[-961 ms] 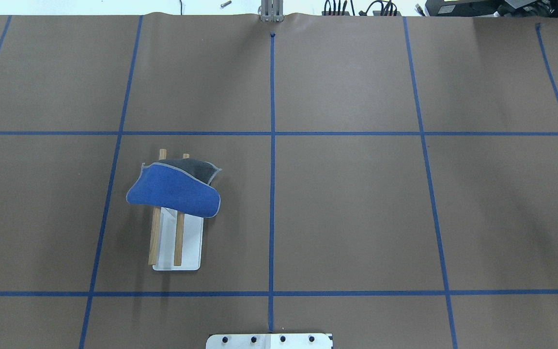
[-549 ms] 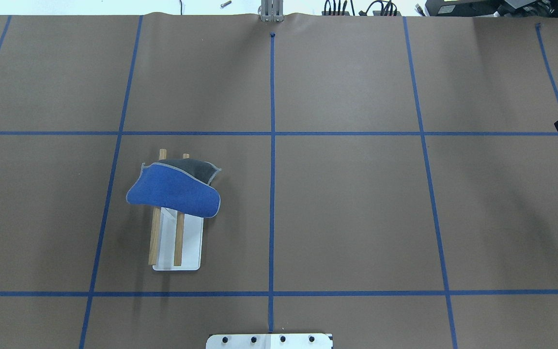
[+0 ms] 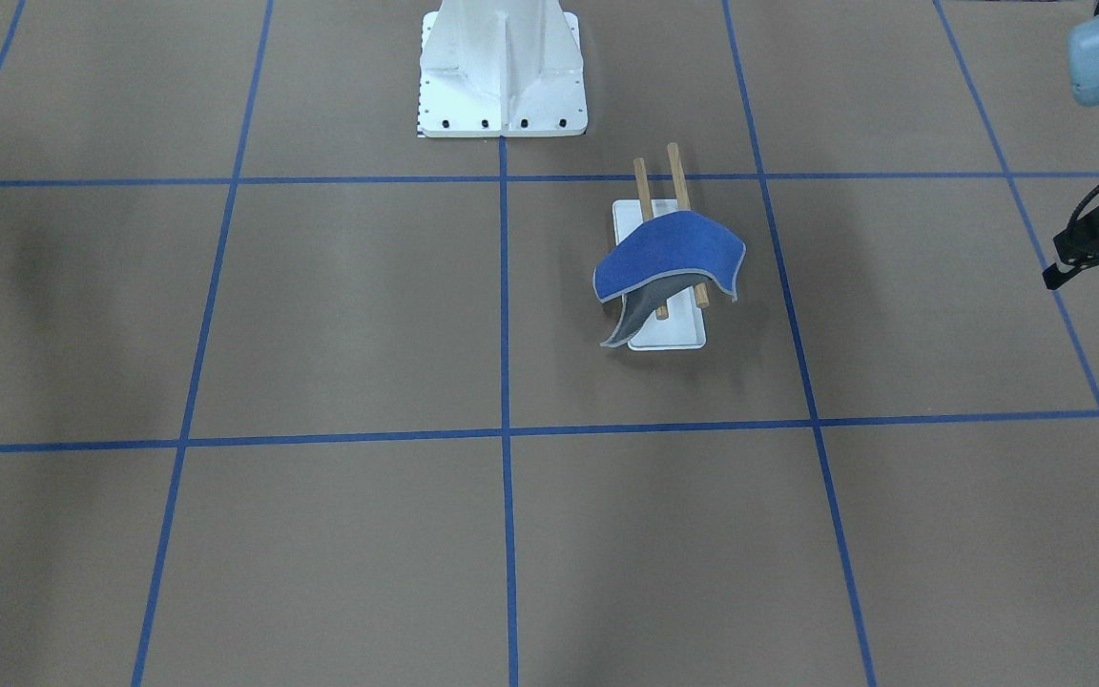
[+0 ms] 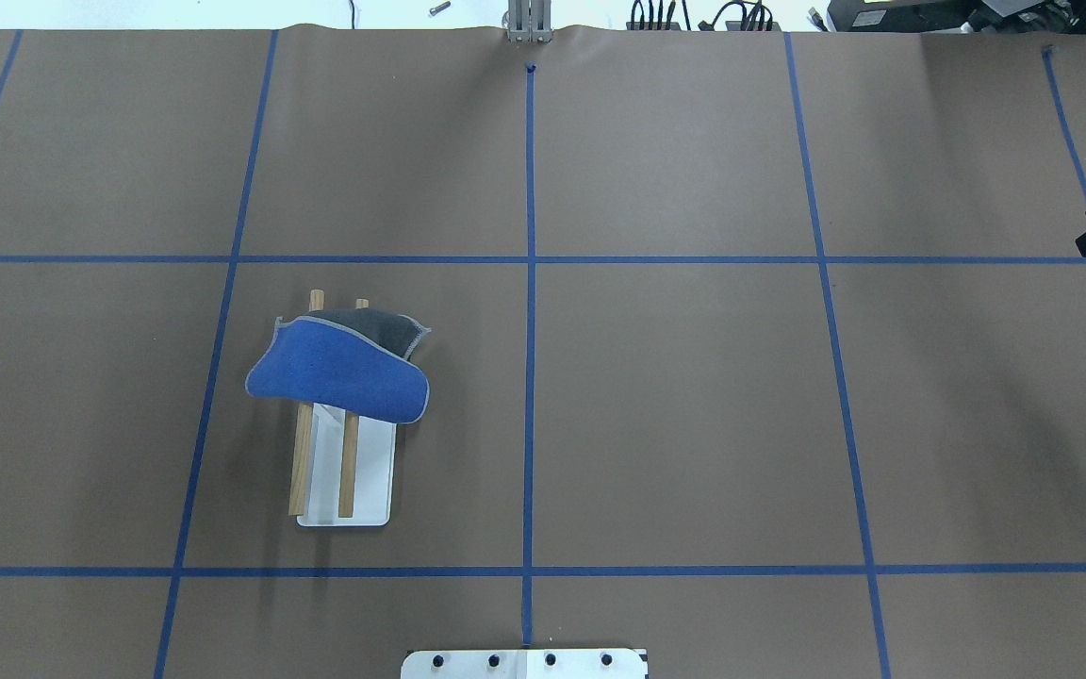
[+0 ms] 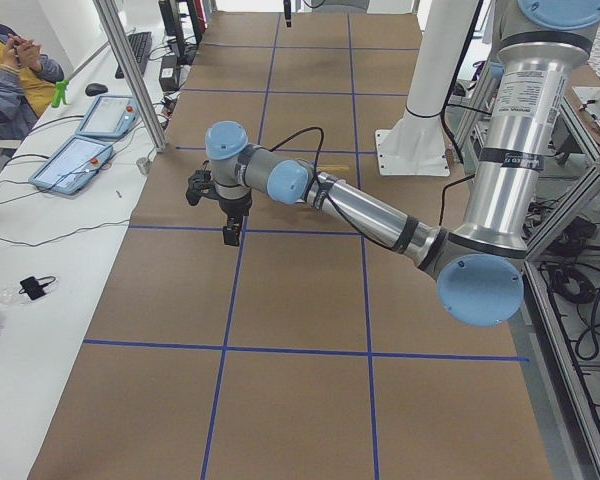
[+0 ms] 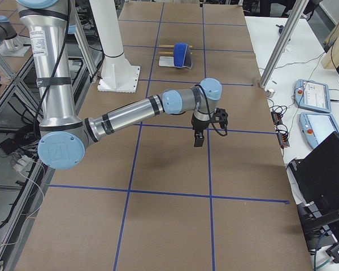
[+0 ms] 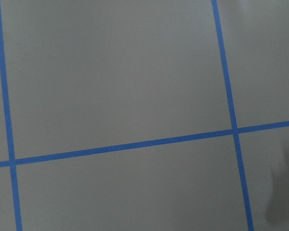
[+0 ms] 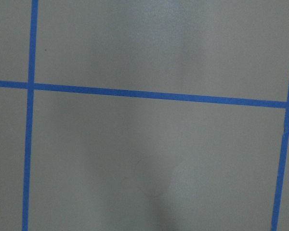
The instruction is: Hang towel on rack
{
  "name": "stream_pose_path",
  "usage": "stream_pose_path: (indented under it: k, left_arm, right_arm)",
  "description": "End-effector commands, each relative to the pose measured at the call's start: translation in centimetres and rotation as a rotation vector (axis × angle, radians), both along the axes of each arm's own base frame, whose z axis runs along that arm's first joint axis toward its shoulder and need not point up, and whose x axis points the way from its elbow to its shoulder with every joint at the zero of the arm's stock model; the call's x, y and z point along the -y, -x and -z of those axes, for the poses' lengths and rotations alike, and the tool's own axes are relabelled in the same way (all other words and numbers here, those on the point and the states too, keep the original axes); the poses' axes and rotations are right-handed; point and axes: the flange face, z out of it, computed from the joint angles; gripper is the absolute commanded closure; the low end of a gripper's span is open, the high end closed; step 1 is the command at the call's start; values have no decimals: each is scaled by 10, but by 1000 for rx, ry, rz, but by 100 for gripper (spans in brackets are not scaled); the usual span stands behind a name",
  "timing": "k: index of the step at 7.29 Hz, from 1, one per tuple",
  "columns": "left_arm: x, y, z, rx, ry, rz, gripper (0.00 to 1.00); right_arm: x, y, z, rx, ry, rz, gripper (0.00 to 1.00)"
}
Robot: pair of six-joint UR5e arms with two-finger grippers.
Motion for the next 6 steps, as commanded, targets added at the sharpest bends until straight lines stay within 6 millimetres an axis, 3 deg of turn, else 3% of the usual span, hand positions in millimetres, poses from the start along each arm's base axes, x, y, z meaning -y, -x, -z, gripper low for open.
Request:
stream_pose_path:
  k: [1,3,6]
  left_arm:
    - [-4,3,-31,14,48,-2,2]
    - [1,19,-51,21,-20,-35,2]
    - [1,22,-40,20,-76,-60,2]
  right_arm:
    - [-5,-7,-8,18,22,-7,0]
    - [-9,-23,-17,51,50,-33,0]
    - [-22,-28,-39,53,86,-34,0]
